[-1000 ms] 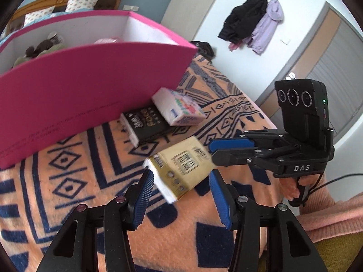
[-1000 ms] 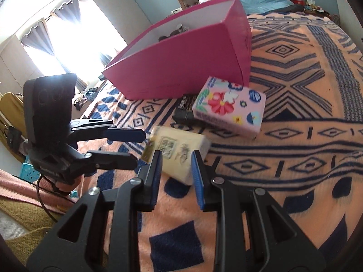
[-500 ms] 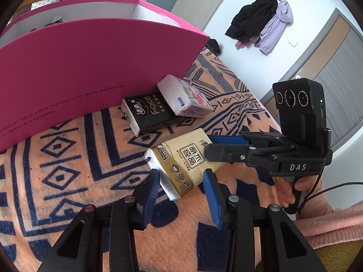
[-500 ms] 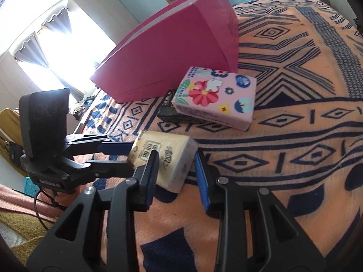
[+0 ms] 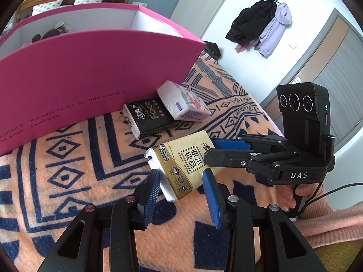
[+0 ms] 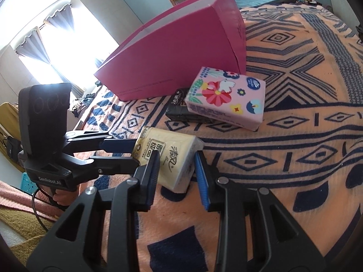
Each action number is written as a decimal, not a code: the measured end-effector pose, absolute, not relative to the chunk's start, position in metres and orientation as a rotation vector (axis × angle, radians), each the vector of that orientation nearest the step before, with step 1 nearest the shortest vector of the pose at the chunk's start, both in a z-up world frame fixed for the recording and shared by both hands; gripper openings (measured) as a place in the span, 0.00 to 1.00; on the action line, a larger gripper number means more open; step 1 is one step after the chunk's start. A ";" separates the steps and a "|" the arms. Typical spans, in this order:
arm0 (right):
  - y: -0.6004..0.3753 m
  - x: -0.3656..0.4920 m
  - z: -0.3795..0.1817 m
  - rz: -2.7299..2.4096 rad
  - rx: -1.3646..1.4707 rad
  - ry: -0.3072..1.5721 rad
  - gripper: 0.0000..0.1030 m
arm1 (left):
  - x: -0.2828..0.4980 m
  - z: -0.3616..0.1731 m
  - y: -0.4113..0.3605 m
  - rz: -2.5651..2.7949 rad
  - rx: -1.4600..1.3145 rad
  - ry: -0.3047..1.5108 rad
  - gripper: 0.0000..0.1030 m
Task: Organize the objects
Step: 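Grasp the tan tissue pack with the right tool and lift it, then carry the tissue pack into the pink box and open the right tool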
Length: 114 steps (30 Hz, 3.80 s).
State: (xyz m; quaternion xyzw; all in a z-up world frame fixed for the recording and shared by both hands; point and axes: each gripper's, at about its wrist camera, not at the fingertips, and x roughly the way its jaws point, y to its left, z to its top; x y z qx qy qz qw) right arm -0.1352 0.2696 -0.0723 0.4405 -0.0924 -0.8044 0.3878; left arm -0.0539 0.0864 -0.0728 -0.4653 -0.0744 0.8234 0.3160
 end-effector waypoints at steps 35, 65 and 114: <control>0.256 -0.141 0.014 -2.107 0.829 -0.161 0.34 | -0.057 -0.006 0.077 2.299 -1.050 -0.123 0.37; 0.248 -0.192 0.057 -2.139 0.709 -0.159 0.34 | -0.112 0.039 0.070 2.416 -0.945 -0.072 0.37; 0.249 -0.236 0.033 -2.151 0.817 -0.206 0.34 | -0.162 0.006 0.083 2.377 -1.105 -0.097 0.37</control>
